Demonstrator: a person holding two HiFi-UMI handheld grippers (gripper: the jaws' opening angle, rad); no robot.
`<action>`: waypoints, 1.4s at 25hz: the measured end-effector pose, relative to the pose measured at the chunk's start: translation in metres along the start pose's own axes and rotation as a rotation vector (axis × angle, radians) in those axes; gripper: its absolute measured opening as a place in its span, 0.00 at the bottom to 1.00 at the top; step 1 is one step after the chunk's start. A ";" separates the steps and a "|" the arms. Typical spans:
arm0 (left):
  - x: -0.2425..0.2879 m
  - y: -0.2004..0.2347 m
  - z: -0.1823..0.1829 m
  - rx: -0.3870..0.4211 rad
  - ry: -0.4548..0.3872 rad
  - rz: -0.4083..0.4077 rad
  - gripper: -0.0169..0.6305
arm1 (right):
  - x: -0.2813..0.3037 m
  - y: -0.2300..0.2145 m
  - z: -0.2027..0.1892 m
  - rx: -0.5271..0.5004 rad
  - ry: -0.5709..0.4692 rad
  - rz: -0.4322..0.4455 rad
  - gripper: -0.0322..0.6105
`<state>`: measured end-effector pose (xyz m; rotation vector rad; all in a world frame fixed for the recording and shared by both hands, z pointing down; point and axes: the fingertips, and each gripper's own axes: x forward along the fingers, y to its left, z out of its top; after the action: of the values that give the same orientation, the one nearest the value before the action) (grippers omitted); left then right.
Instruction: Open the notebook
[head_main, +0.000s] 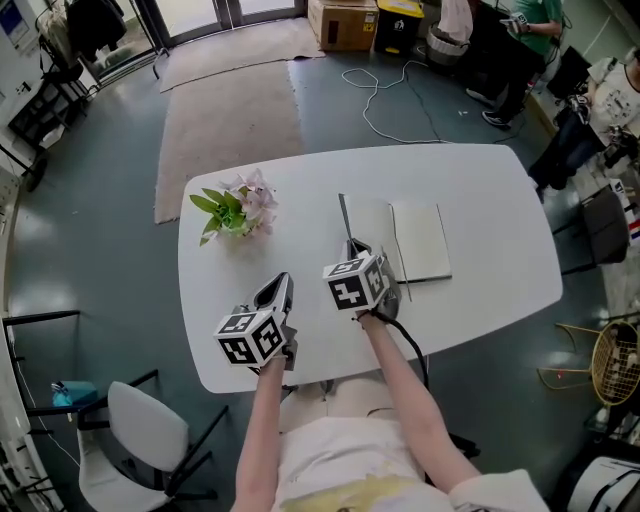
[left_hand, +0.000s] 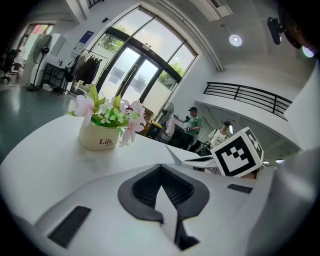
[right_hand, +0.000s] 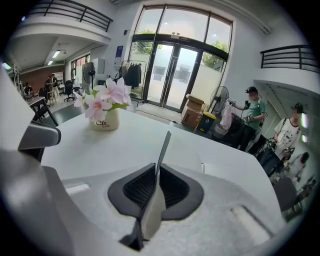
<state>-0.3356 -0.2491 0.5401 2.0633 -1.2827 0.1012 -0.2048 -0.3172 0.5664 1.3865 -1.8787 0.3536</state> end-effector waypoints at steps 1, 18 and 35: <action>-0.001 0.002 -0.001 0.000 0.004 -0.004 0.02 | 0.003 0.003 -0.002 0.003 0.005 -0.002 0.10; -0.005 0.029 -0.009 -0.022 0.049 -0.012 0.02 | 0.047 0.033 -0.029 0.063 0.091 -0.001 0.10; -0.009 0.032 -0.012 -0.017 0.060 -0.020 0.02 | 0.055 0.042 -0.029 0.166 0.066 0.067 0.13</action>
<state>-0.3622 -0.2439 0.5620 2.0435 -1.2222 0.1419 -0.2370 -0.3217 0.6337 1.4048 -1.8793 0.5936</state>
